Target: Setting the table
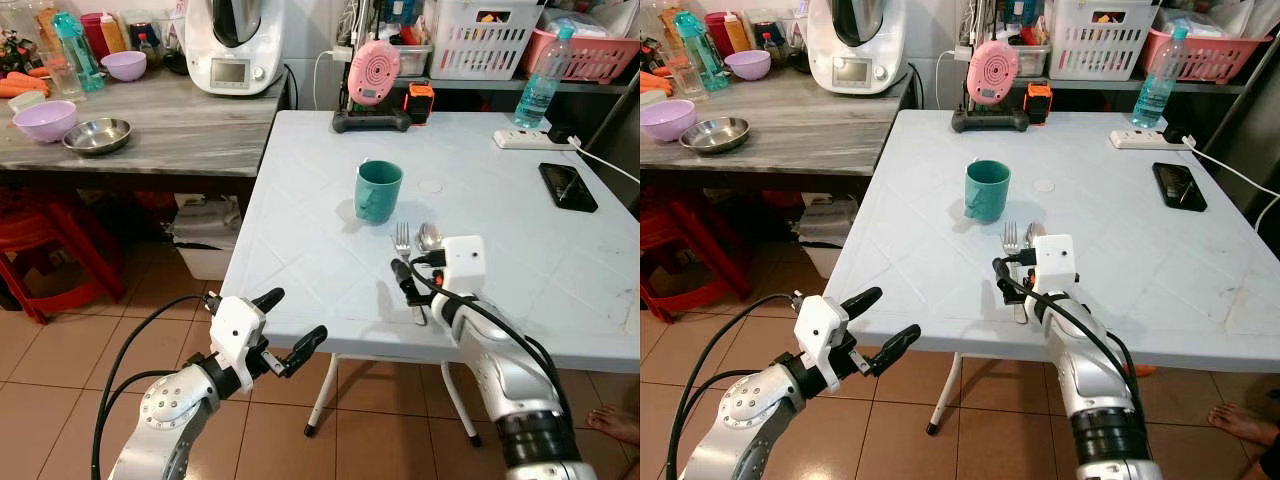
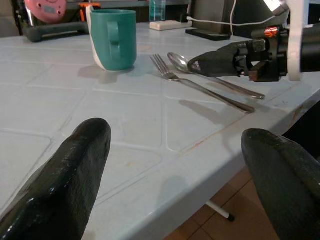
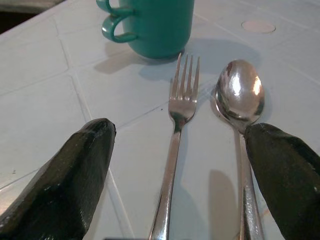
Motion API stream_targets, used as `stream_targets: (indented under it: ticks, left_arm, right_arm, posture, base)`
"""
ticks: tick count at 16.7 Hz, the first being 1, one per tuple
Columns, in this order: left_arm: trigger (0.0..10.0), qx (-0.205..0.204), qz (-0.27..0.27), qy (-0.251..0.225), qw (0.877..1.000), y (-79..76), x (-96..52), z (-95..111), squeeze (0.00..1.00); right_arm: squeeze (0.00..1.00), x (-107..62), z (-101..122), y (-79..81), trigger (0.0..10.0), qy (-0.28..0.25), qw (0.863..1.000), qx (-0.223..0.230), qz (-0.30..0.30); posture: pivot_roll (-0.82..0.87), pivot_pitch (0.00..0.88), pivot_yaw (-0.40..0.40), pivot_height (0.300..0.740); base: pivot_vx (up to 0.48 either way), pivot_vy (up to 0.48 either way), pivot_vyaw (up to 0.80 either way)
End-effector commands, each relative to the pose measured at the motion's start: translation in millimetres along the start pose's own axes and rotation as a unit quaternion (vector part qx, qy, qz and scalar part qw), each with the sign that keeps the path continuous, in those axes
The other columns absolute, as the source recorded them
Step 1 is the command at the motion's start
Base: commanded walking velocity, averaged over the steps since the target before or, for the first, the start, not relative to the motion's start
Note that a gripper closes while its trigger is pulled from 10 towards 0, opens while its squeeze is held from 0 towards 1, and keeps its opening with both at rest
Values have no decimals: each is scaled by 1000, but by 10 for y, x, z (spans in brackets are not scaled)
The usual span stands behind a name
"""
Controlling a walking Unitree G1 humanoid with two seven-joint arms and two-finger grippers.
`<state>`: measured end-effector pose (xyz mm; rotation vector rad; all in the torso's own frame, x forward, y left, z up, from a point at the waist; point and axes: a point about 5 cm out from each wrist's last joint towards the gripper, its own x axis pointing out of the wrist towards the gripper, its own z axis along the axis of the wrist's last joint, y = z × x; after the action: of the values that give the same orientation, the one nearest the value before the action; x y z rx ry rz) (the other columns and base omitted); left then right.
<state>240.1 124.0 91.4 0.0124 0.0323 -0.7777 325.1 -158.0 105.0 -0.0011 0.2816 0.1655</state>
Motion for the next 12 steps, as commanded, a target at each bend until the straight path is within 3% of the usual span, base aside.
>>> stream_targets:
  ticks: [1,11,12]
  left_arm:
    - [10000,8,-9,3,1000,-16,-19,27,0]
    - [10000,8,-19,17,1000,-71,-102,30,0]
    - [10000,7,-20,19,1000,-83,-108,24,0]
  right_arm:
    - [0,31,8,-2,10000,8,1000,0,1]
    - [0,227,-15,-30,10000,41,999,-13,27]
    - [0,252,-23,-16,7451,44,998,-18,33]
  posture:
    - [34,16,1,740]
    - [49,68,10,740]
    - [52,70,6,740]
  base:
    - [0,0,0]
    - [0,0,0]
    - [0,0,0]
